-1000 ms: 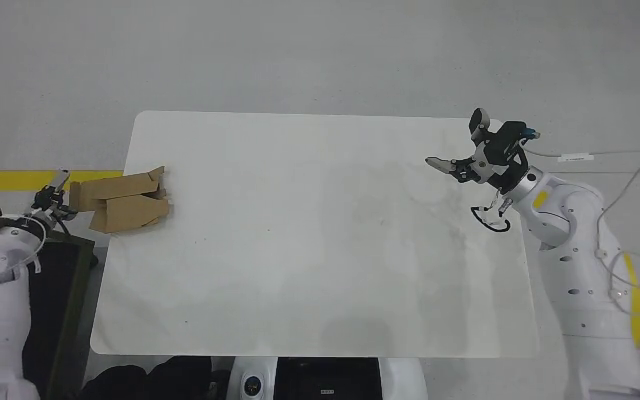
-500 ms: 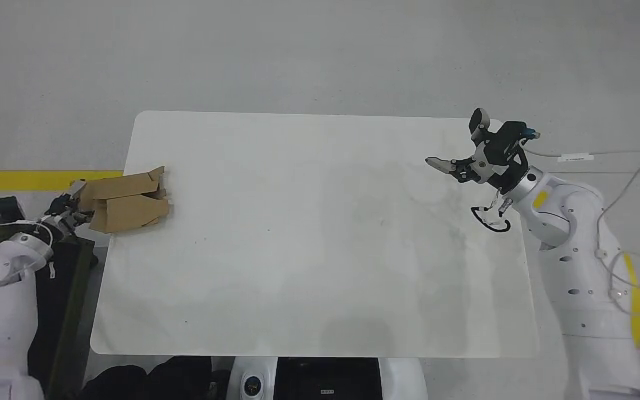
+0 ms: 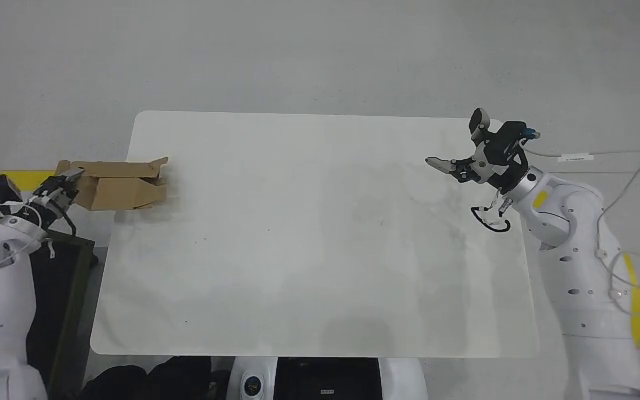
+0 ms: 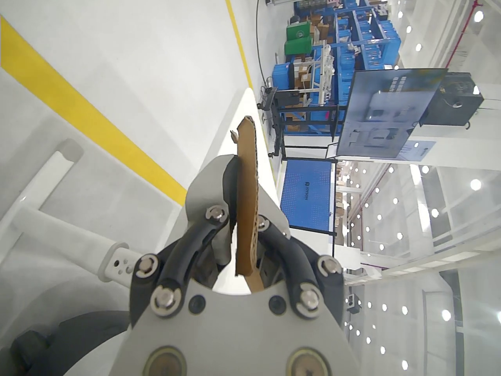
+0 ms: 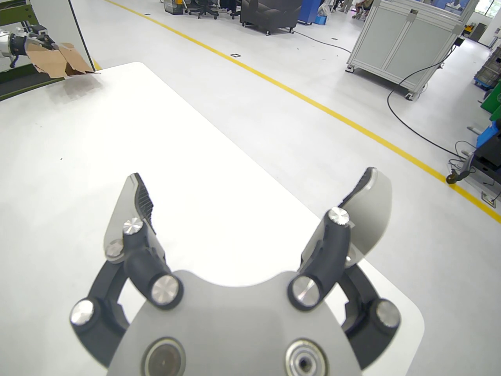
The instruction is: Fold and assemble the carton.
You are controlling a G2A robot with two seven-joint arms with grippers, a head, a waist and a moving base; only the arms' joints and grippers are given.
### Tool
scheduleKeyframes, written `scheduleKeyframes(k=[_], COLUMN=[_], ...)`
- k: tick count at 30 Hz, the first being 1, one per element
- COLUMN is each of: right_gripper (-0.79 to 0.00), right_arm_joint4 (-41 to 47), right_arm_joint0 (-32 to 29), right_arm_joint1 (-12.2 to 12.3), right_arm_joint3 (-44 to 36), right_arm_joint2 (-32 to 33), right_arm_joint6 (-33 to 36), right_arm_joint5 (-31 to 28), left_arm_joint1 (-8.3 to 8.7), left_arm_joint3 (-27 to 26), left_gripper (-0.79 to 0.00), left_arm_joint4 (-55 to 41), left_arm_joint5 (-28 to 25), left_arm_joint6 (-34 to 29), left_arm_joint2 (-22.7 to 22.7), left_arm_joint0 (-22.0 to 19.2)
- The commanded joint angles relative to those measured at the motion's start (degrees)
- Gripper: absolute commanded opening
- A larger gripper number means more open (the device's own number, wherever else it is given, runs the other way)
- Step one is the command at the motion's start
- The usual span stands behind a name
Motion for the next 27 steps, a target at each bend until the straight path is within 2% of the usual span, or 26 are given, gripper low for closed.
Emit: scheduleKeyframes(k=[1,7,12,17,27], right_gripper=[0.0,0.0,0.0,0.0,0.0], right_arm_joint4=[0.0,0.0,0.0,0.0,0.0], right_arm_joint0=[0.0,0.0,0.0,0.0,0.0], right_arm_joint1=[0.0,0.0,0.0,0.0,0.0], right_arm_joint3=[0.0,0.0,0.0,0.0,0.0], right_arm_joint2=[0.0,0.0,0.0,0.0,0.0], right_arm_joint6=[0.0,0.0,0.0,0.0,0.0], right_arm_joint5=[0.0,0.0,0.0,0.0,0.0], left_arm_joint1=[0.1,0.31,0.09,-0.79,-3.72], left_arm_joint3=[-1.4,-7.0,-10.8,-12.4,-14.9], left_gripper=[-0.785,-0.785,-0.785,-0.785,-0.785], left_arm_joint4=[-1.5,-3.1,-3.2,-3.2,-3.3], left_arm_joint5=[-0.2,-1.4,-2.4,-3.2,-6.4], left_arm_joint6=[-1.4,-4.4,-6.7,-9.6,-15.9], left_arm_joint2=[-0.4,-0.2,2.1,7.0,19.6], left_arm_joint0=[-0.4,-1.8,-4.4,-7.9,-14.4])
